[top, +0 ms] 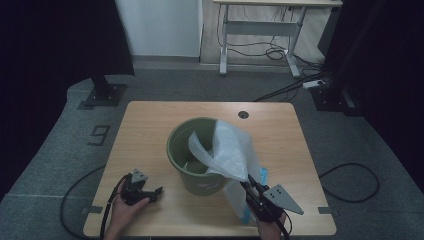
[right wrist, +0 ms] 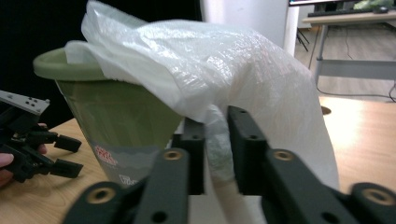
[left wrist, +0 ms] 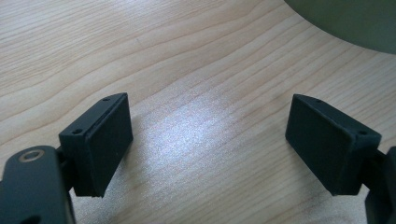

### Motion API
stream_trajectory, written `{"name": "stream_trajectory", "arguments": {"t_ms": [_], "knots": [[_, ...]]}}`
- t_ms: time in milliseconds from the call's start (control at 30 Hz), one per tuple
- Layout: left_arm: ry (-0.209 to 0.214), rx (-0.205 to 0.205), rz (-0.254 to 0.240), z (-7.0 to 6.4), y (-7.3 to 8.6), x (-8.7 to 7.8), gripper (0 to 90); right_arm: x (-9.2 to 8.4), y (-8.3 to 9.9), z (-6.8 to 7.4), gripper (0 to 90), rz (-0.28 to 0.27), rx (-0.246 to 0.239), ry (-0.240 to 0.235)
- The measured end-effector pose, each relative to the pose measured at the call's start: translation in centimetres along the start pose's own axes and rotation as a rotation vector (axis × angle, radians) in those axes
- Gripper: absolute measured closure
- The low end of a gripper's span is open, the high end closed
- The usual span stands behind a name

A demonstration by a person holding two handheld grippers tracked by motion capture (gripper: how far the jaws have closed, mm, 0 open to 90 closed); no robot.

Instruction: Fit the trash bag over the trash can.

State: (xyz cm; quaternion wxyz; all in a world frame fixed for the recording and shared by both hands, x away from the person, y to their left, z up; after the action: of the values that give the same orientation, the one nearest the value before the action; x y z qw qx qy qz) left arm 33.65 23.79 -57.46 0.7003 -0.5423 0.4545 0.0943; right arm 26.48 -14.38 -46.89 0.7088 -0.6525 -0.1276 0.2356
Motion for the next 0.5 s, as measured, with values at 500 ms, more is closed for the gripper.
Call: {"name": "stream_trajectory", "arguments": {"t_ms": [500], "knots": [[-0.027, 0.008, -0.009, -0.4, -0.1, -0.2, 21.2, -0.4, -5.3, -0.8, 88.3, -0.067, -0.098, 0.004]]}}
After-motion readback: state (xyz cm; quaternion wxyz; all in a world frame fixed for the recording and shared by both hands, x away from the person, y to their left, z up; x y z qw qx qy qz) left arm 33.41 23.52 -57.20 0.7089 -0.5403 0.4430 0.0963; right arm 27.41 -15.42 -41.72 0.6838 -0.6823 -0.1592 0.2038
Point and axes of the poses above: each handheld gripper's, and its own axes: x roughly forward along the jaws, y roughly out of its underside, z roughly to its left, the point moved 4 cm from there along x, roughly forward along the jaws, and after that the axes turned 1 degree about x, right-handed, at the moved point
